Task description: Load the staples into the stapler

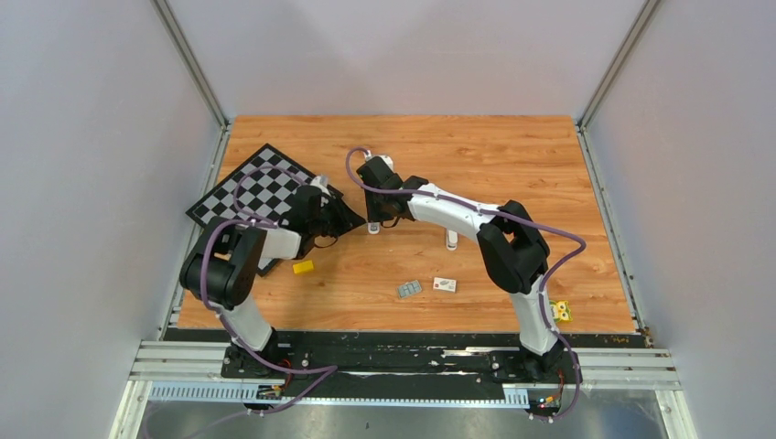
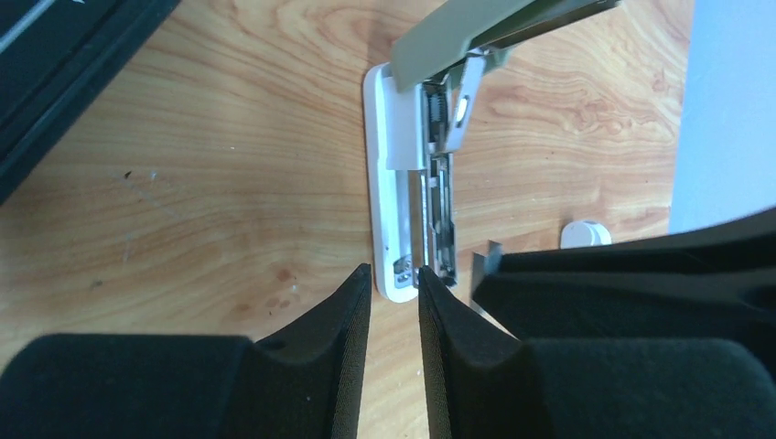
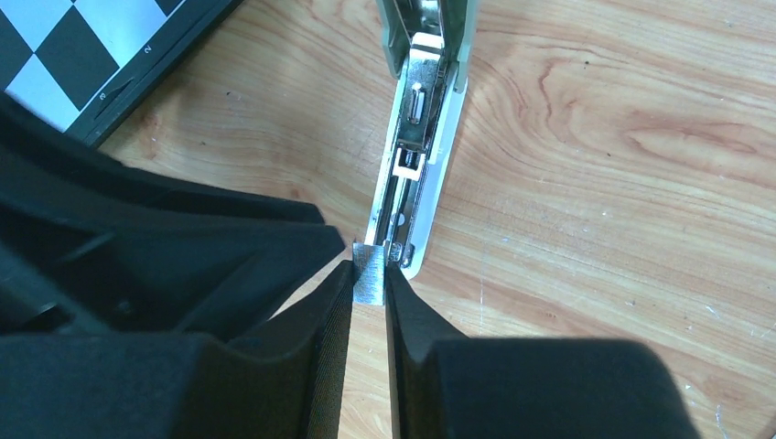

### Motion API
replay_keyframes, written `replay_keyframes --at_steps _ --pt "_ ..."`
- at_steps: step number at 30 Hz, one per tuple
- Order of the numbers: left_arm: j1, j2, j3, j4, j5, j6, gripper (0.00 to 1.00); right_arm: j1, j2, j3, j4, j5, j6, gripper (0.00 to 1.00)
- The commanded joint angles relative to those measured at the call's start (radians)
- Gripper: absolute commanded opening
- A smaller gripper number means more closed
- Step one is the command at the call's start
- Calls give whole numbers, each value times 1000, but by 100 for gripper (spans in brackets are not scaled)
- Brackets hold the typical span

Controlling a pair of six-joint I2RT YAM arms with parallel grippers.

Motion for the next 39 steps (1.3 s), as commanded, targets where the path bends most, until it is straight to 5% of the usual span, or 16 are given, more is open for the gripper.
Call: replay_keyframes --at_steps 1,8,20,39 --pt "5 -120 -33 -73 -79 8 29 -16 17 28 -16 7 -16 21" --pt "5 -300 -80 -207 -102 27 38 -19 17 31 -16 13 -4 21" --pt "5 -580 -52 -556 -160 151 76 -22 29 44 -16 18 11 21" --pt "5 -626 -88 -557 -145 166 81 -22 66 54 -6 30 23 21"
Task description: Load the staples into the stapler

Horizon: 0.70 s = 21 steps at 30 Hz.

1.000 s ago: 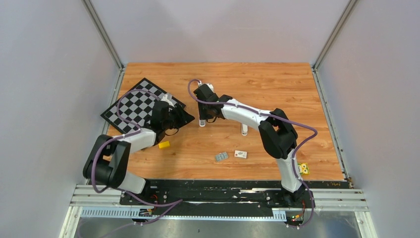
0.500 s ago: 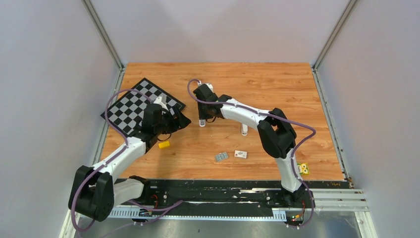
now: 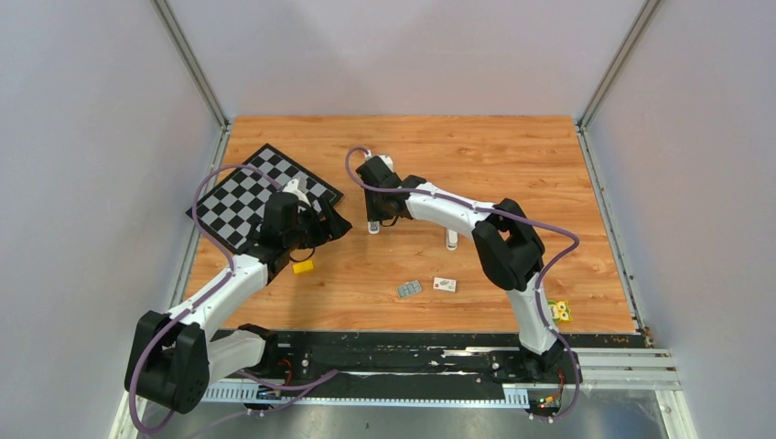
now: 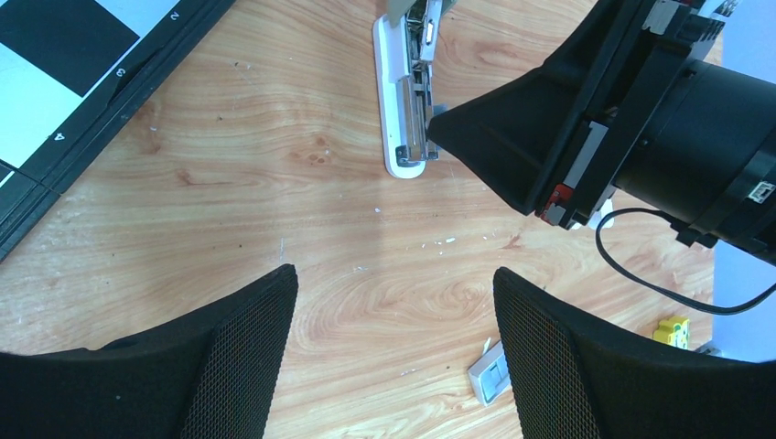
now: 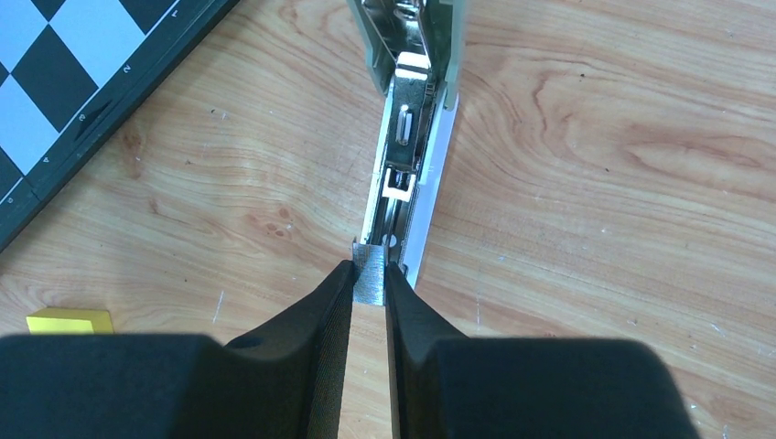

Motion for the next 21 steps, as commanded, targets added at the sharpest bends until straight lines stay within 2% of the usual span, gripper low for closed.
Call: replay_keyframes --at_steps 1,21 --pt "5 -3 -14 -1 1 21 81 -14 32 28 -7 25 15 21" --pt "5 -26 -30 7 -4 22 81 -14 51 36 -7 23 34 21"
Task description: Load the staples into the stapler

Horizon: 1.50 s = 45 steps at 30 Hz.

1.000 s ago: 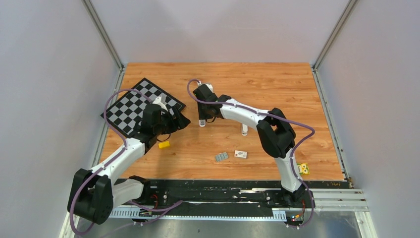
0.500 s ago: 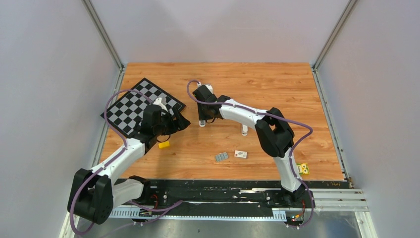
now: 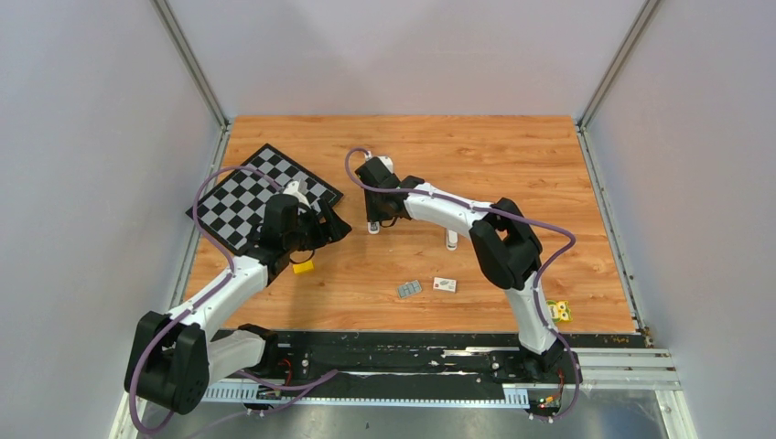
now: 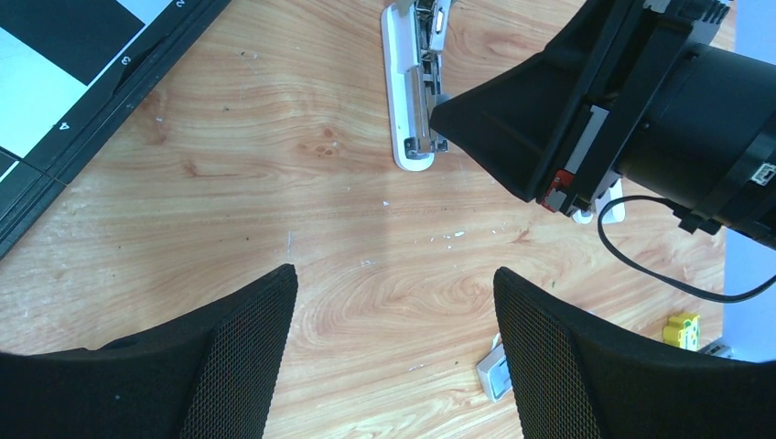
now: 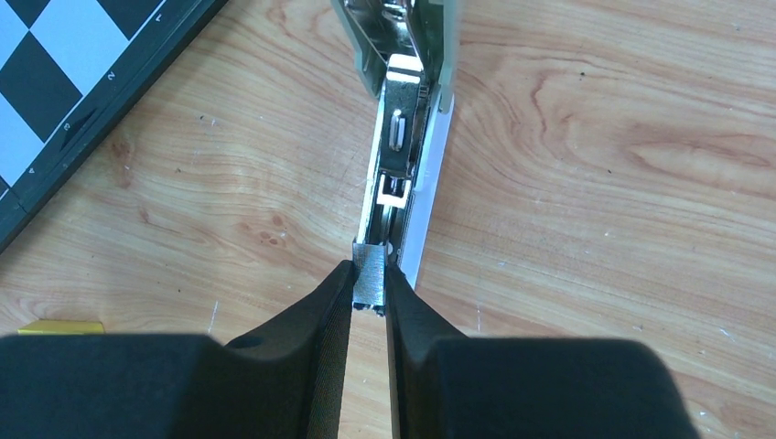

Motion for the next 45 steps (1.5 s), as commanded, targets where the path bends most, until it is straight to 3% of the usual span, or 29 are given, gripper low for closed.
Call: replay_keyframes --at_steps 1,45 --pt "5 -23 -16 8 -4 10 81 -14 35 33 -7 12 27 21" --pt "5 -29 -31 21 -6 10 81 -16 -22 16 -7 14 -29 22"
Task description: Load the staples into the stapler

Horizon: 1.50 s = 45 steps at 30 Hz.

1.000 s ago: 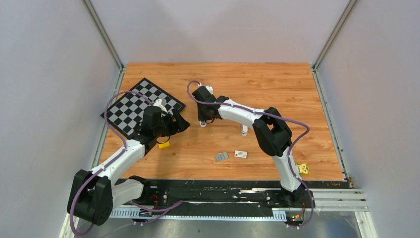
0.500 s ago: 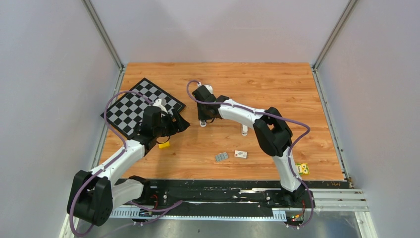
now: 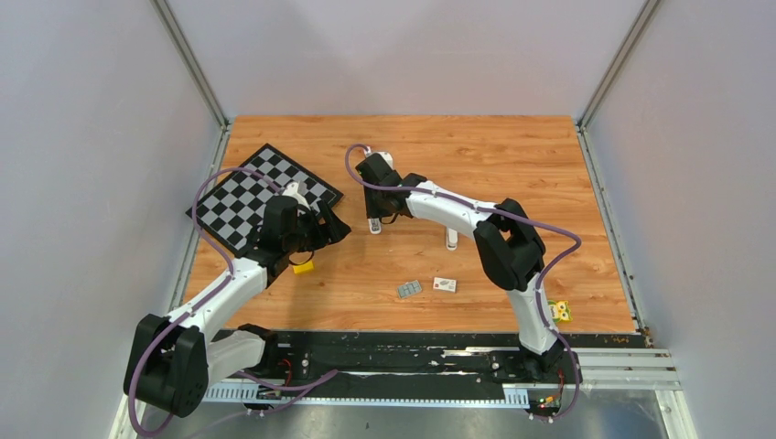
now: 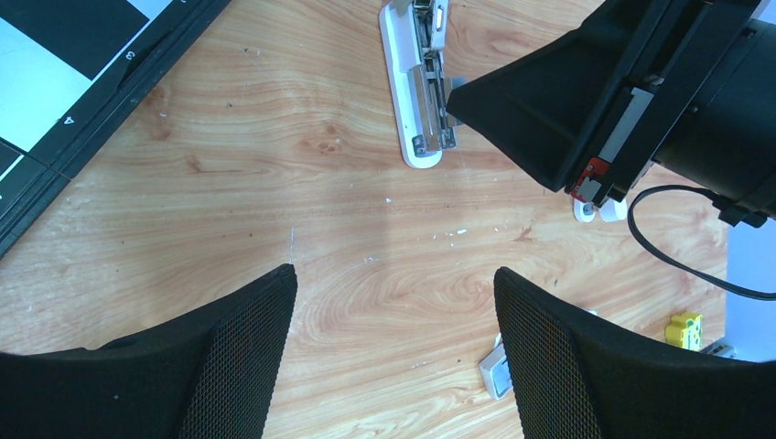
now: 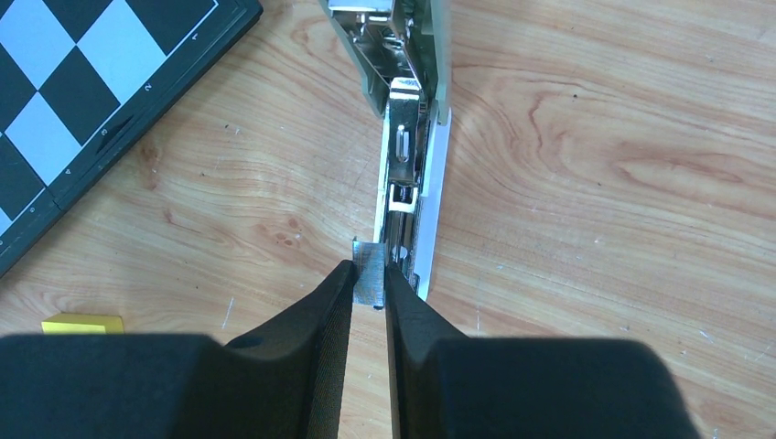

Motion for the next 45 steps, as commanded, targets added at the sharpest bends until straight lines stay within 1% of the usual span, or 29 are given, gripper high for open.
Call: replay_keyframes --at_steps 1,42,45 --pt "5 -14 -18 22 -3 9 81 -16 -1 2 -12 13 -7 22" --pt "5 -7 -24 28 10 3 81 -22 36 -27 -13 -11 10 22" --pt "5 -6 -26 54 10 0 81 -21 37 -27 -12 -11 13 22"
